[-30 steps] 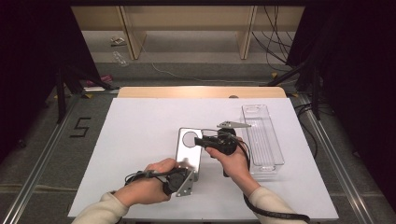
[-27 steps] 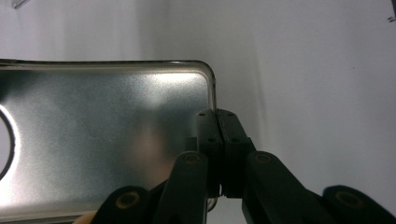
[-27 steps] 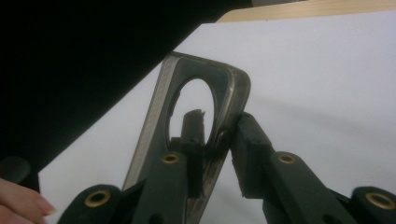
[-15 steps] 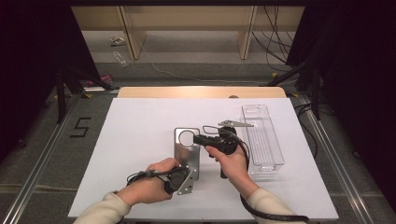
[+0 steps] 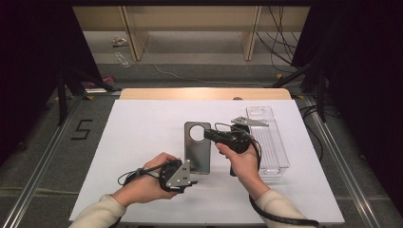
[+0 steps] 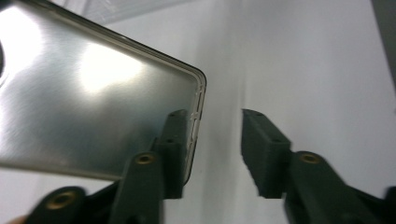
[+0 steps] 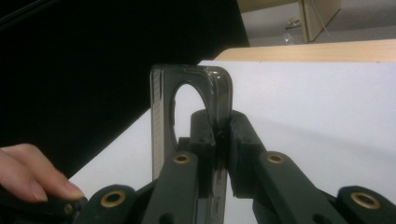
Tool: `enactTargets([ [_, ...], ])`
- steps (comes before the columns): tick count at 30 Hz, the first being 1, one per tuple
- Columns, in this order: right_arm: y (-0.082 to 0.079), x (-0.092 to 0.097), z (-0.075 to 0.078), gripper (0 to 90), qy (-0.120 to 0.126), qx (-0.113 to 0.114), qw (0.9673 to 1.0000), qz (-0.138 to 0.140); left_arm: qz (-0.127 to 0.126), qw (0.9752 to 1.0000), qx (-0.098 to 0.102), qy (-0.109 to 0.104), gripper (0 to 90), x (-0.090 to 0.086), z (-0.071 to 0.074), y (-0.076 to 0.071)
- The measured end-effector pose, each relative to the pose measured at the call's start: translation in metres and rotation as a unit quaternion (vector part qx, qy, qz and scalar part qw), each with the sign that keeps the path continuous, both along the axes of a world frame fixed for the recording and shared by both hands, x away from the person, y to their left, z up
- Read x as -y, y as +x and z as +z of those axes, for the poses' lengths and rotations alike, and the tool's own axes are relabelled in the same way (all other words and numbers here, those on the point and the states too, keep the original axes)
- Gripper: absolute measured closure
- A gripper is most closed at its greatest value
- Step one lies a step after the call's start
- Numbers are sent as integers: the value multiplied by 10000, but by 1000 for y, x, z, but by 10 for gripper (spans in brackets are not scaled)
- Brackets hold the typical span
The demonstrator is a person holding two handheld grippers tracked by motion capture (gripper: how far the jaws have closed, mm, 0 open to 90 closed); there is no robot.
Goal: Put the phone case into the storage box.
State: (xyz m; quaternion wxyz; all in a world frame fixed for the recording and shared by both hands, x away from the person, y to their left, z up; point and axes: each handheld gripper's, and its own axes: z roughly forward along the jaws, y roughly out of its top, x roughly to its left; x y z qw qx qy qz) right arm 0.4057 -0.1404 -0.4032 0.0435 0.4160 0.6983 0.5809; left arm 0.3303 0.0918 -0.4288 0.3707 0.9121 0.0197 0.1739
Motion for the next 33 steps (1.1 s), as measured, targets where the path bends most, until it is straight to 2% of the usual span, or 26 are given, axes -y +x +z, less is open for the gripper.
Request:
enactTargets([
  [3, 0, 2, 2, 827, -48, 96, 9999, -4, 266, 9985, -202, -443, 469, -8, 0, -3],
  [5, 1, 4, 4, 827, -77, 167, 9998, -28, 454, 9959, -383, -689, 390, -14, 0, -5],
  [7, 1, 5, 5, 827, -99, 214, 9997, -41, 680, 9920, -492, -948, 334, -21, -1, -5],
  [8, 1, 5, 6, 827, -105, 231, 9997, -50, 780, 9898, -535, -1062, 305, -24, -1, -5],
  [11, 1, 7, 7, 827, -143, 284, 9995, -85, 1155, 9812, -701, -1378, 233, -35, -3, -5],
  [13, 1, 8, 8, 827, -151, 302, 9994, -110, 1327, 9777, -736, -1449, 202, -41, -6, -5],
  [17, 2, 10, 9, 826, -154, 318, 9993, -146, 1805, 9647, -836, -1724, 155, -51, -8, -3],
  [19, 1, 10, 10, 826, -164, 331, 9992, -157, 1968, 9595, -826, -1838, 148, -55, -7, -2],
  [22, 1, 11, 10, 825, -169, 345, 9991, -158, 2116, 9542, -838, -1941, 114, -59, -6, -2],
  [24, 1, 11, 11, 825, -164, 351, 9991, -159, 2183, 9512, -869, -2000, 95, -60, -6, -3],
  [33, 1, 13, 14, 825, -224, 433, 9987, -169, 2405, 9472, -768, -1979, 32, -66, -8, -2],
])
